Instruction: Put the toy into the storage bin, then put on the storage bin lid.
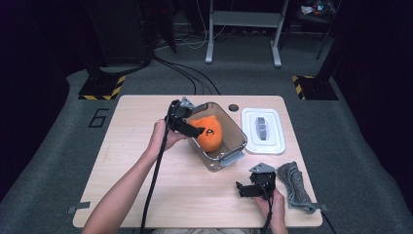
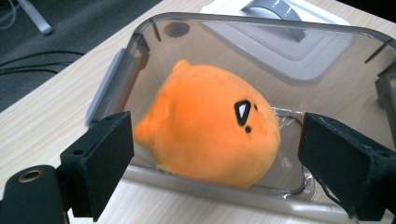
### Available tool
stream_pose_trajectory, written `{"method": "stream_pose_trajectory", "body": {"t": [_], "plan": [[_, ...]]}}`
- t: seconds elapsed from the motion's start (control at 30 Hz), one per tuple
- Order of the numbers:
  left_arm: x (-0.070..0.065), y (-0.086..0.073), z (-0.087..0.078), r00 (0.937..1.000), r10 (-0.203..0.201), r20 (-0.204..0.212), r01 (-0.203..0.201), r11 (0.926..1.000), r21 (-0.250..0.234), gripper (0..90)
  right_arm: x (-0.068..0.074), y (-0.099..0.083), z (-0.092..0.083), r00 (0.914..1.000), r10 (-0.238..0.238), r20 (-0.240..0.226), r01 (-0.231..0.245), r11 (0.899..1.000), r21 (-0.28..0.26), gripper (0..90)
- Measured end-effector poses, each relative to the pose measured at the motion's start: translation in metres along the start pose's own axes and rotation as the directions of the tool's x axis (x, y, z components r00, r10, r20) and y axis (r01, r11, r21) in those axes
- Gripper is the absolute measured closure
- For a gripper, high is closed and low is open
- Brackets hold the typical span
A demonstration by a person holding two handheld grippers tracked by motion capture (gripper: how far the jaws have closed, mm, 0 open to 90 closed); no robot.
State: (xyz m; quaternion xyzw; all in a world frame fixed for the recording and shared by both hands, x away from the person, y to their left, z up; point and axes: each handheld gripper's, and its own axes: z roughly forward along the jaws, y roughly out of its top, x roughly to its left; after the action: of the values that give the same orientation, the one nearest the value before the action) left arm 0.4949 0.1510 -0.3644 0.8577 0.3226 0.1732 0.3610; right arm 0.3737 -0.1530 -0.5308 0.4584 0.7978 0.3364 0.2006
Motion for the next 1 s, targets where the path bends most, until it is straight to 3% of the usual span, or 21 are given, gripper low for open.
{"method": "stream_pose_trajectory", "body": {"t": [0.2,0.4,0.77,0.8,0.93,1.0], "plan": [[0.004,-0.023,-0.016,0.9997,-0.018,-0.016,0.017,0.9993,-0.032,10.1,0.0,0.0,0.0,1.0,0.001,-0.004,-0.001,1.0,0.006,0.0],[0.013,-0.051,-0.026,0.9984,-0.046,-0.034,0.045,0.9985,-0.031,10.0,0.0,0.0,0.0,1.0,0.001,-0.004,-0.001,1.0,0.006,0.0],[0.029,-0.107,-0.034,0.9894,-0.122,-0.079,0.118,0.9916,-0.052,7.9,-0.001,0.0,-0.001,1.0,0.006,0.0,-0.006,1.0,0.004,0.0],[0.031,-0.113,-0.034,0.9884,-0.129,-0.079,0.127,0.9913,-0.035,7.8,0.0,0.0,-0.001,0.9996,0.026,0.001,-0.026,1.0,0.011,0.0],[0.036,-0.134,-0.03,0.984,-0.157,-0.084,0.157,0.9876,-0.013,7.1,-0.002,0.001,-0.001,1.0,-0.001,0.01,0.001,1.0,0.017,0.4],[0.038,-0.144,-0.027,0.9833,-0.157,-0.092,0.158,0.9873,0.008,6.7,-0.003,0.002,-0.001,0.9999,0.009,0.008,-0.009,1.0,0.023,0.6]]}}
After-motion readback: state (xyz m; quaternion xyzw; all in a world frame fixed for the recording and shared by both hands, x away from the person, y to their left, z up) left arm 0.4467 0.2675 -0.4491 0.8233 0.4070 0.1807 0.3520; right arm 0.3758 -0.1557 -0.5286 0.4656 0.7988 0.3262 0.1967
